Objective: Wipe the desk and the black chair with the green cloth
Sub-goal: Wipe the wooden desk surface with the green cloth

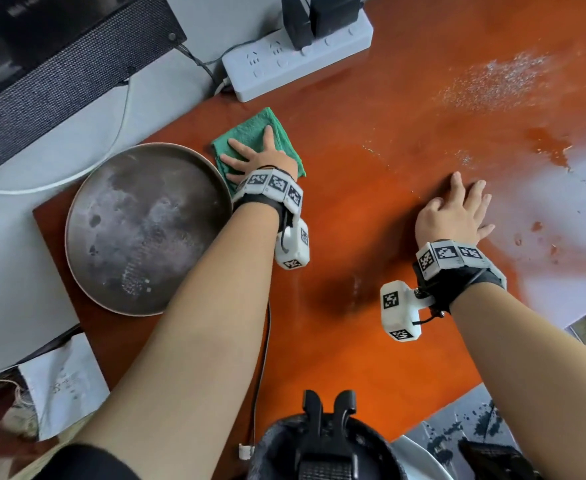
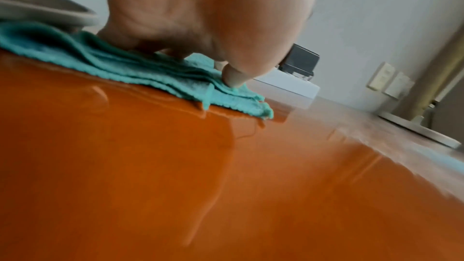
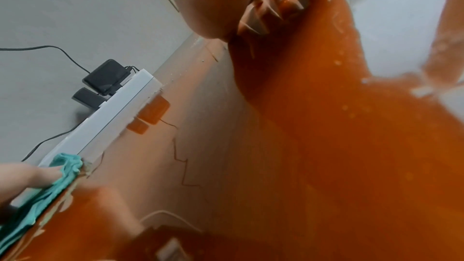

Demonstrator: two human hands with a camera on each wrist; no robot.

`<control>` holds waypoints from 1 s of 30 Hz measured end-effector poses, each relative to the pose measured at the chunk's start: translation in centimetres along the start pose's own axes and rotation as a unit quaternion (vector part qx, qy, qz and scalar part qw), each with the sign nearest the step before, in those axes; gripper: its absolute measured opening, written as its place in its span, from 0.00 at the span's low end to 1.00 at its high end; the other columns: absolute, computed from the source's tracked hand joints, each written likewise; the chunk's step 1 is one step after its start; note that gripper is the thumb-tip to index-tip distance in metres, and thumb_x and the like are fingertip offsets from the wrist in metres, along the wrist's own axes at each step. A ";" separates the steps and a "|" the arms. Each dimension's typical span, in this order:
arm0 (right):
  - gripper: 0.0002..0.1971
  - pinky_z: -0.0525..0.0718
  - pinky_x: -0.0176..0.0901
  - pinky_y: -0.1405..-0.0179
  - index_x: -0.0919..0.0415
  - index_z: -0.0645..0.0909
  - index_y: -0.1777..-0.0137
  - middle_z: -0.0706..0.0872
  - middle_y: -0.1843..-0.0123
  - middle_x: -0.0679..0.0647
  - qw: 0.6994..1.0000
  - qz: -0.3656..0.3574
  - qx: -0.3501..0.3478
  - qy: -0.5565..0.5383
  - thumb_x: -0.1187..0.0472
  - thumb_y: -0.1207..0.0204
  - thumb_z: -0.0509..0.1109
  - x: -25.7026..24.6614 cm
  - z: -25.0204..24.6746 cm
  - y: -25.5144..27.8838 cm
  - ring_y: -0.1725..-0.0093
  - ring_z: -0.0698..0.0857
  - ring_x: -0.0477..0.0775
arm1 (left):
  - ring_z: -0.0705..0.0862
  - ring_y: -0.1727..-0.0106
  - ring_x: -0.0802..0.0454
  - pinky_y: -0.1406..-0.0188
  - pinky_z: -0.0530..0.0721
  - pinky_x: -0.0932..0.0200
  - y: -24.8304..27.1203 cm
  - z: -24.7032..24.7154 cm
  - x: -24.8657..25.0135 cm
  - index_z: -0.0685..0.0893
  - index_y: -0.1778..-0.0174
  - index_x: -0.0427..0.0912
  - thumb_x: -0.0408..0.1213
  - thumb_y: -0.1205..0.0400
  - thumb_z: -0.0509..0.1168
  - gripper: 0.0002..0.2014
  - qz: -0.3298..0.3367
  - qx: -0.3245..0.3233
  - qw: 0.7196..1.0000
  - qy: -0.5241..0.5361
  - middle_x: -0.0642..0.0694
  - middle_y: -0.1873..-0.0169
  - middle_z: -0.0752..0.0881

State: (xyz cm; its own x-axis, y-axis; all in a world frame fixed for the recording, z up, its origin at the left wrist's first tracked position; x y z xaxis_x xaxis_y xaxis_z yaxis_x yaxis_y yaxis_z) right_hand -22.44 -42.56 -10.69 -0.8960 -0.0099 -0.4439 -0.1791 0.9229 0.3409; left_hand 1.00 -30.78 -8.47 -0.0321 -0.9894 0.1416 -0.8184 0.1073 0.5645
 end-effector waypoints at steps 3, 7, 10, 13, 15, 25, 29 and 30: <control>0.28 0.40 0.65 0.21 0.45 0.54 0.18 0.46 0.14 0.52 1.000 -0.001 0.007 0.007 0.59 0.18 0.49 0.0 0.1 0.0 0.16 0.43 0.54 | 0.34 0.21 0.27 0.25 0.43 0.26 -1.0 -0.9 0.5 0.50 0.19 0.62 0.45 0.12 0.47 0.25 -0.030 0.002 0.998 0.054 0.36 0.19 0.33; 0.29 0.40 0.65 0.21 0.45 0.54 0.18 0.46 0.14 0.53 1.000 0.002 0.011 0.007 0.59 0.19 0.49 -0.1 0.1 0.0 0.16 0.43 0.54 | 0.33 0.21 0.25 0.27 0.43 0.24 -2.4 -1.2 0.5 0.38 0.18 0.59 0.47 0.13 0.49 0.31 -0.067 0.012 0.996 0.062 0.35 0.20 0.31; 0.28 0.40 0.66 0.21 0.45 0.55 0.18 0.46 0.14 0.53 1.000 0.000 0.014 0.009 0.59 0.19 0.49 0.0 0.1 -0.1 0.16 0.43 0.54 | 0.32 0.22 0.24 0.28 0.44 0.22 -3.4 -1.7 0.4 0.34 0.19 0.61 0.45 0.13 0.49 0.33 -0.076 0.026 0.995 0.063 0.34 0.21 0.30; 0.28 0.40 0.66 0.21 0.45 0.55 0.18 0.46 0.14 0.53 1.000 0.000 0.016 0.011 0.59 0.19 0.50 0.0 0.1 -0.1 0.16 0.44 0.55 | 0.33 0.22 0.24 0.30 0.47 0.19 -4.2 -2.3 0.4 0.34 0.20 0.64 0.45 0.12 0.48 0.32 -0.072 0.033 0.995 0.067 0.32 0.21 0.30; 0.28 0.40 0.66 0.21 0.45 0.55 0.18 0.47 0.14 0.53 1.000 0.000 0.018 0.012 0.59 0.19 0.50 -0.1 0.1 -0.1 0.16 0.44 0.55 | 0.32 0.22 0.23 0.30 0.46 0.19 -4.7 -2.5 0.4 0.35 0.20 0.65 0.45 0.12 0.48 0.31 -0.075 0.031 0.995 0.063 0.32 0.21 0.29; 0.28 0.39 0.65 0.20 0.46 0.57 0.18 0.47 0.14 0.53 1.000 0.007 0.018 0.010 0.59 0.19 0.51 -0.2 0.0 -0.1 0.16 0.44 0.54 | 0.34 0.24 0.20 0.30 0.45 0.19 -6.8 -4.1 0.5 0.36 0.18 0.59 0.44 0.15 0.51 0.35 -0.112 0.054 0.989 0.078 0.27 0.22 0.31; 0.28 0.40 0.65 0.20 0.46 0.58 0.19 0.48 0.14 0.54 1.000 0.008 0.024 0.009 0.60 0.19 0.51 -0.2 0.0 -0.1 0.16 0.45 0.55 | 0.35 0.23 0.19 0.30 0.45 0.20 -7.0 -4.5 0.4 0.37 0.18 0.60 0.45 0.15 0.53 0.35 -0.104 0.048 0.991 0.064 0.27 0.22 0.31; 0.28 0.40 0.65 0.20 0.46 0.58 0.19 0.48 0.14 0.54 1.000 0.008 0.027 0.009 0.60 0.19 0.51 -0.2 0.0 -0.1 0.16 0.45 0.56 | 0.35 0.23 0.19 0.30 0.45 0.20 -6.9 -4.5 0.4 0.37 0.18 0.61 0.45 0.15 0.54 0.36 -0.098 0.041 0.993 0.059 0.27 0.22 0.31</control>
State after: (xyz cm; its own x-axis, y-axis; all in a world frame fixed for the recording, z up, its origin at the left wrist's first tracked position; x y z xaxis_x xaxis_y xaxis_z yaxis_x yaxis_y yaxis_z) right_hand -22.22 -42.66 -10.60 -0.9059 -0.0020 -0.4236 -0.1433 0.9425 0.3020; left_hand 9.17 -31.48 -8.65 0.1955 -0.9717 0.1329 -0.8462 -0.0987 0.5237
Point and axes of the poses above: each hand's wrist, its own y-axis away from the middle knuckle, its own z-axis out of the palm, x = y × z, the point moved 3 cm from there along -y, towards the middle knuckle
